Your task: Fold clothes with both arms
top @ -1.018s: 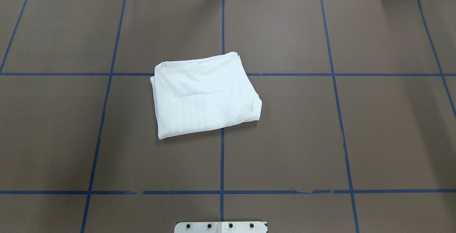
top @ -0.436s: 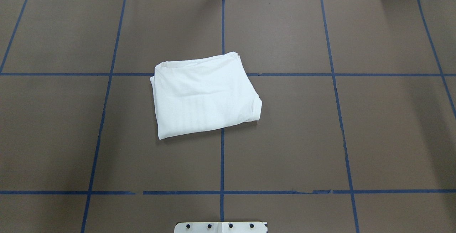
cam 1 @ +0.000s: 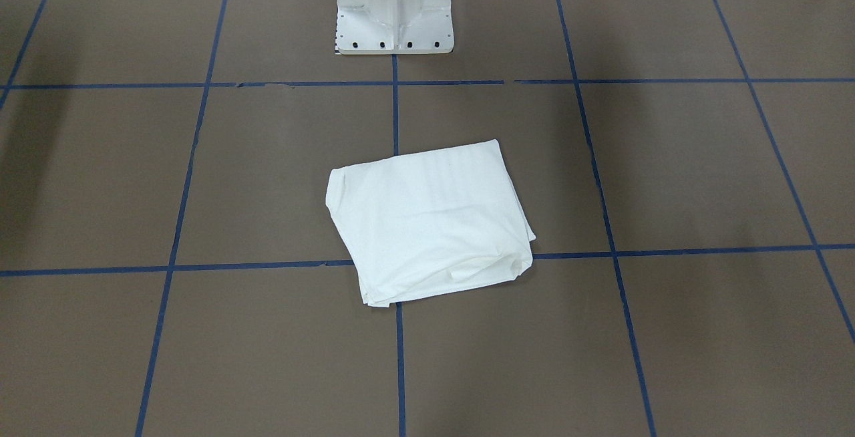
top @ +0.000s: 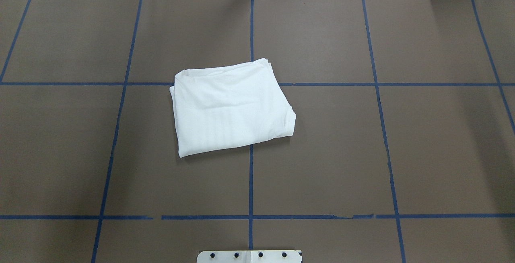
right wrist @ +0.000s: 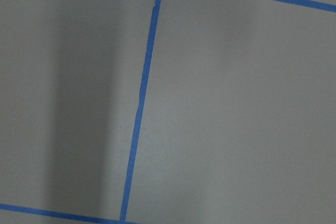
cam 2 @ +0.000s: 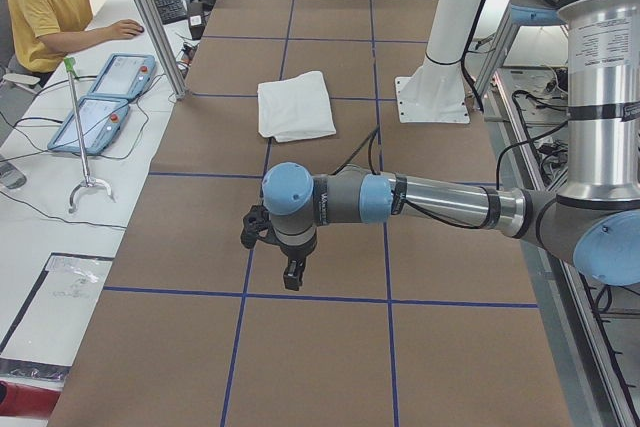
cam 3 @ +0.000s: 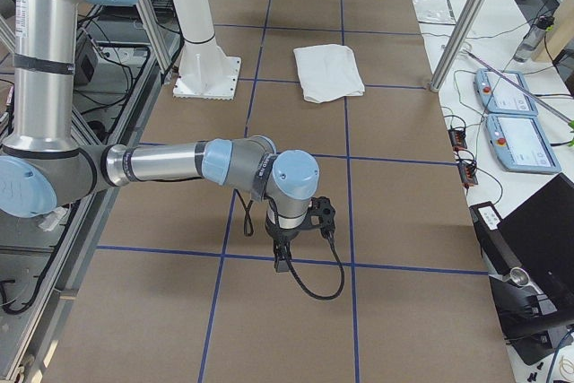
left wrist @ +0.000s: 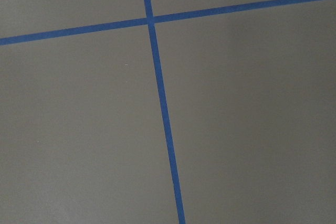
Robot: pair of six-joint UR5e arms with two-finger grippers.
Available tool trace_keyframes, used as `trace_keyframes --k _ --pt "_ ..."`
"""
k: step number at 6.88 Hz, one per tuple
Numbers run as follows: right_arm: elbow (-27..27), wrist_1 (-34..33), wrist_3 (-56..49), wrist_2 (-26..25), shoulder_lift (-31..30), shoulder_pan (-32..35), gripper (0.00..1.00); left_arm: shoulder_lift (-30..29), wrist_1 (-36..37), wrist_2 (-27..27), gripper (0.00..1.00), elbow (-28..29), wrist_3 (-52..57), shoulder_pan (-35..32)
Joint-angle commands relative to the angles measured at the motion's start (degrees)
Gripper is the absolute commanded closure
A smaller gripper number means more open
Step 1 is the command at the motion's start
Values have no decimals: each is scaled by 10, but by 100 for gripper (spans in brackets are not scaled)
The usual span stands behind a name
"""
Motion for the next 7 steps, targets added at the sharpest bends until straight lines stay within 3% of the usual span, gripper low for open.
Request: trace_keyframes --k 1,4,7 --pt "2 10 3 1 4 0 0 2 -3 0 0 -2 0 0" --pt "-13 97 77 -4 -3 -30 0 2 -2 0 0 -8 -1 -1" --pt "-37 132 83 -3 -6 -56 0 2 -2 0 0 -10 -1 -3"
